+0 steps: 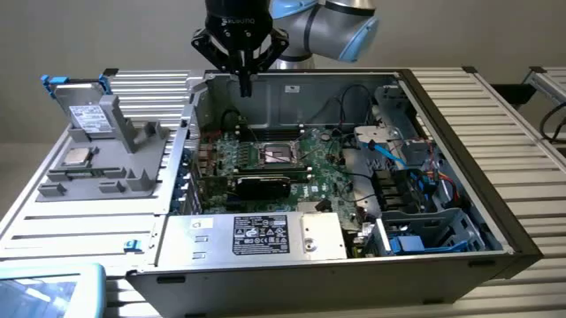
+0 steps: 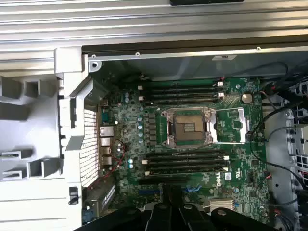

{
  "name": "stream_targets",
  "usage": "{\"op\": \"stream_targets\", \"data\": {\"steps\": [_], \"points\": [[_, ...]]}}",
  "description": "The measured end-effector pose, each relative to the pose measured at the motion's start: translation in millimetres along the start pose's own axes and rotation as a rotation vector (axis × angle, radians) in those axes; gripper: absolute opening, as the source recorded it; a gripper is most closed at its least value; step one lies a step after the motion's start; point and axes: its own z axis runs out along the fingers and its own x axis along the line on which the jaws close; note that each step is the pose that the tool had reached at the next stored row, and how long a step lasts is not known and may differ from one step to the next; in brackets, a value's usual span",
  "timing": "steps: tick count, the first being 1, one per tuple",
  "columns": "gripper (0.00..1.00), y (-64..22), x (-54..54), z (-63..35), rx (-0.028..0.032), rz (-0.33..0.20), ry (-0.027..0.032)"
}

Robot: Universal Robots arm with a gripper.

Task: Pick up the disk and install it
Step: 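Reach for the disk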

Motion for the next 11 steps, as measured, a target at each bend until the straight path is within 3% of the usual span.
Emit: {"op": "stream_targets", "data": {"steps": [11], "points": [[0.11, 0.0, 0.0, 0.0, -0.0001, 0.000, 0.0000]]}}
